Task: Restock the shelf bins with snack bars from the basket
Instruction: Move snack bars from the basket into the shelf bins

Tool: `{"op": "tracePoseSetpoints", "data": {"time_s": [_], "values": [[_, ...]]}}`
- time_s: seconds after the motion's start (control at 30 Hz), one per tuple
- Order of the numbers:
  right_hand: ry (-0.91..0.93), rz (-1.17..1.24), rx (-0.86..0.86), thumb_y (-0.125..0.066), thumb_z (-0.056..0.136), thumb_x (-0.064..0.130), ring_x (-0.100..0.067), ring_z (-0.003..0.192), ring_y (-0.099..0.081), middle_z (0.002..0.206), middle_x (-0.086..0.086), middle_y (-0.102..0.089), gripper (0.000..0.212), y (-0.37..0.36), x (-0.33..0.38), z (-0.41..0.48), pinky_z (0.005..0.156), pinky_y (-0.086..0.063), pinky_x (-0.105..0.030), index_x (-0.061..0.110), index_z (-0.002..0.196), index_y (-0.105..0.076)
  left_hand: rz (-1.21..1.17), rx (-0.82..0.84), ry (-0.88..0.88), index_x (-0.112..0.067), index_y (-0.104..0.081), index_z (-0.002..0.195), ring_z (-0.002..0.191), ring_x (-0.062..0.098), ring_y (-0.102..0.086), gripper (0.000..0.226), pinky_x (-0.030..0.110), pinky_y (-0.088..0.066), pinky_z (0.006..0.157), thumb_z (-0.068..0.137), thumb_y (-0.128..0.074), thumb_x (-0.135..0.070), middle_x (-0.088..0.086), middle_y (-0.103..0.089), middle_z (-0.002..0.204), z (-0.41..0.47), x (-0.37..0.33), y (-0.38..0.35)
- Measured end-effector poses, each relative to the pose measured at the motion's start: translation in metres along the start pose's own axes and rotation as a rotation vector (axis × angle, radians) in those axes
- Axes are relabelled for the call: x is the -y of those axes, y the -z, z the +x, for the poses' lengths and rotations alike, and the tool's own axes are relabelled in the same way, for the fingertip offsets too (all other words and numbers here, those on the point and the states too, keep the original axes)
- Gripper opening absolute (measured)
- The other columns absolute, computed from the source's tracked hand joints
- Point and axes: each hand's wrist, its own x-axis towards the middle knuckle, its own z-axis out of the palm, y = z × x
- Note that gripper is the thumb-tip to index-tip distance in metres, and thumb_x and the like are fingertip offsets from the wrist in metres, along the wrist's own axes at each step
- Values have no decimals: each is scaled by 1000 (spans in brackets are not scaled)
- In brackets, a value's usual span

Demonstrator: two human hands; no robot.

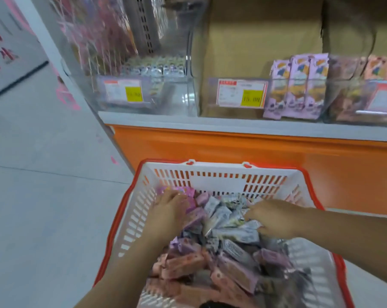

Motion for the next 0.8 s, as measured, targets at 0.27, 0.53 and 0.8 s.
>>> {"op": "tracePoseSetpoints", "data": {"time_s": [0.27,0.53,0.8], "values": [[-40,-47,-4,-51,87,11,-25,106,-53,120,-7,-51,42,-38,4,35,79,-49,-35,12,129,-49,265,296,138,-38,21,145,146,34,7,84,58,-7,114,95,-45,-47,2,13,159,0,14,-43],[31,-266,-85,-48,89,6,-27,114,-47,128,-11,-47,41,-45,16,56,93,-44,-39,10,129,-46,259,278,138,-39,22,145,145,32,7,86,60,-9,113,94,-47,-47,-2,7,159,1,14,-46],[-23,74,-236,-58,86,36,-21,99,-59,107,-6,-63,39,20,6,35,82,-52,-36,14,118,-61,204,369,150,-43,15,147,145,38,0,83,57,-10,115,94,-50,-45,3,26,156,2,9,-24]]}}
